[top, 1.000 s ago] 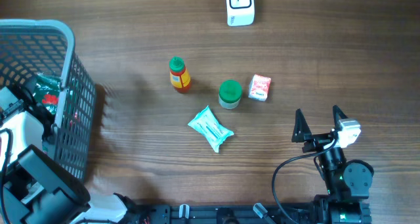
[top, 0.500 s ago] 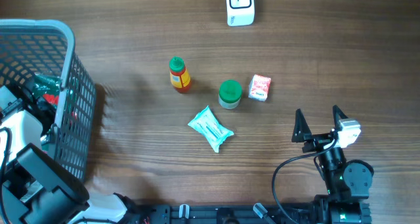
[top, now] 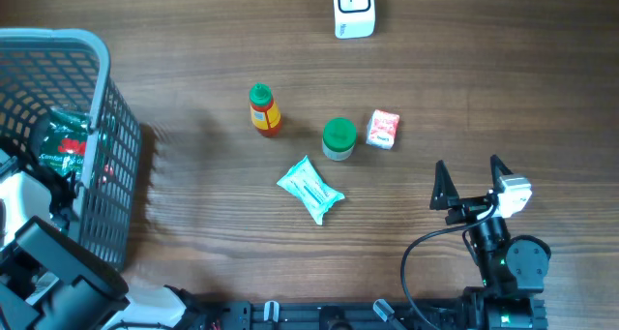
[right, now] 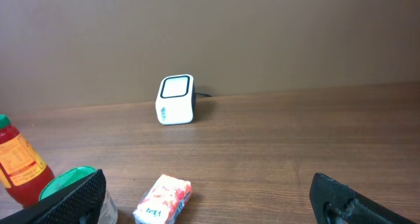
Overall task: Scan the item barcode
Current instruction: 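Reach the left gripper into the basket and grasp the green glove bag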
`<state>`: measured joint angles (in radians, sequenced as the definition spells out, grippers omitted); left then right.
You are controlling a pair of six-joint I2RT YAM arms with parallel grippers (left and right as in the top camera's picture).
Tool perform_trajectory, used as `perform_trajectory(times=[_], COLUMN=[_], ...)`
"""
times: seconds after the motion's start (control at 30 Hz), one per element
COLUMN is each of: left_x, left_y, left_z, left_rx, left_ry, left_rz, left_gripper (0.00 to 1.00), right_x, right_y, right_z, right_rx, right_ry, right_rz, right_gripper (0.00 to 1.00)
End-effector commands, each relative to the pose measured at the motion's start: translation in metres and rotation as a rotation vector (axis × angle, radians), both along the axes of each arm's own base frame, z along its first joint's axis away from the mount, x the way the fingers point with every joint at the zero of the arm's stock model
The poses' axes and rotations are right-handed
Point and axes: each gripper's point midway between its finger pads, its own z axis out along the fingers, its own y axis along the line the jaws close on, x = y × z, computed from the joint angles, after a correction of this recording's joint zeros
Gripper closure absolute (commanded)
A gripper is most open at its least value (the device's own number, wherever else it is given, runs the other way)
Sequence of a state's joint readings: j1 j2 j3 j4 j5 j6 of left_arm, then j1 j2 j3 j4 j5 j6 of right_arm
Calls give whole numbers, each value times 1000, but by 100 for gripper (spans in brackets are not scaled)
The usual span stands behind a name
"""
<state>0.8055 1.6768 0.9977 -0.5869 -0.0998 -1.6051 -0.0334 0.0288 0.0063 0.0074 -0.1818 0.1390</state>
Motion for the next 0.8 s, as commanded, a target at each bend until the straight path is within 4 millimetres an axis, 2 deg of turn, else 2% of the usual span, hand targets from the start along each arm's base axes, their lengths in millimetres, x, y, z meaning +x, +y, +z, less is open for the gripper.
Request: perform_trajectory(times=[0.0,0.13,0.23,0.27,0.3,0.33,0.37,0.4,0.5,0.57,0.67,0.7,0.73,0.77], left_x=[-36,-36,-36,-37,-38,-40,-40,-40,-33,-8,16,25,28,31], left_y=[-8,-11,-21,-23,-24,-27,-27,-26,-20,-8,4,6,6,5], left_z=[-40,-48,-63,-67,-69,-70,-70,-70,-60,-27,29,59,76,104], left_rx=[-38,-65,-129,-143,-150,-161,-161,-159,-132,-60,55,109,141,201], left_ry=[176,183,185,195,201,211,211,210,185,94,-39,-112,-150,-204], left_rz=[-56,-63,-74,-78,-83,-83,-82,-82,-118,-229,-286,-298,-304,-311], left_gripper=[0,0,2,17,38,65,76,96,96,96,96,96,96,96], right_x=[0,0,0,0,0,0,0,0,0,0,0,0,0,0], right_y=[0,0,0,0,0,0,0,0,0,0,0,0,0,0], right_z=[2,2,2,2,2,2,2,2,2,2,2,2,2,2], right_rx=[18,18,18,18,18,18,18,18,18,18,18,18,18,18], right_ry=[-7,-7,-8,-8,-8,-8,-8,-8,-8,-8,-8,-8,-8,-8], right_rz=[-2,-2,-2,-2,-2,-2,-2,-2,-2,-2,-2,-2,-2,-2], right_gripper=[0,1,0,0,0,0,0,0,0,0,0,0,0,0])
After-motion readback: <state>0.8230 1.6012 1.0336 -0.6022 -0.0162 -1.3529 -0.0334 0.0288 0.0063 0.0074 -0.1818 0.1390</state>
